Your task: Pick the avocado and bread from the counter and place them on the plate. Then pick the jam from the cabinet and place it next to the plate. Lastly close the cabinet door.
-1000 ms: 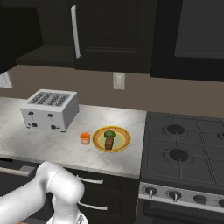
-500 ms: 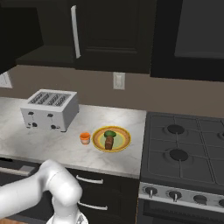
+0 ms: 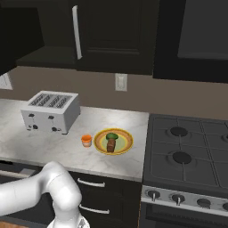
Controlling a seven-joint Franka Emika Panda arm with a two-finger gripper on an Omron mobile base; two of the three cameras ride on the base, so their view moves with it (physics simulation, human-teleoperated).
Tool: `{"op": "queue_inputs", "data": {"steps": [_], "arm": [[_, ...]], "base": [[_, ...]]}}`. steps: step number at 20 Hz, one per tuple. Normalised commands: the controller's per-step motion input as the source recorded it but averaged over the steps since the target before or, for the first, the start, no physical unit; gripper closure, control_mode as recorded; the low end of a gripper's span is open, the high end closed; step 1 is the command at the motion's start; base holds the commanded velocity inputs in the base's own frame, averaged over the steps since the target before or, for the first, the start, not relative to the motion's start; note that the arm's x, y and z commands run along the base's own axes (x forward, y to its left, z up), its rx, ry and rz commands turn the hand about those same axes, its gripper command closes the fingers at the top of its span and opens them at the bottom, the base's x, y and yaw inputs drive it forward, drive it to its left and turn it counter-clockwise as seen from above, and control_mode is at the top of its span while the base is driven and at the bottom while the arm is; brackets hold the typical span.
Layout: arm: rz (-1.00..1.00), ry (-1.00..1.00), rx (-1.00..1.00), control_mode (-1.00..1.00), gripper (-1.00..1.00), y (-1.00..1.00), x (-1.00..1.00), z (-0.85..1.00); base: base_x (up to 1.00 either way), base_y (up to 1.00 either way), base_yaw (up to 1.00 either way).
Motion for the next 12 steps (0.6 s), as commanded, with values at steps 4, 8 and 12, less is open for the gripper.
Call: {"op": "queue_inputs", "data": {"steps": [4,8,12], "arm": [[-0.09,0.02,0.0,-1.0,-1.0,-0.58,0.0,0.0],[-0.1,0.0,-0.01,-1.0,-1.0,-0.71,0.0,0.0],[-0.1,0.0,-0.02,-1.0,-1.0,-0.74,0.0,0.0]], "base": [[0.0,0.0,0.0],[0.0,0.0,0.0],[0.0,0.0,0.0]]}}
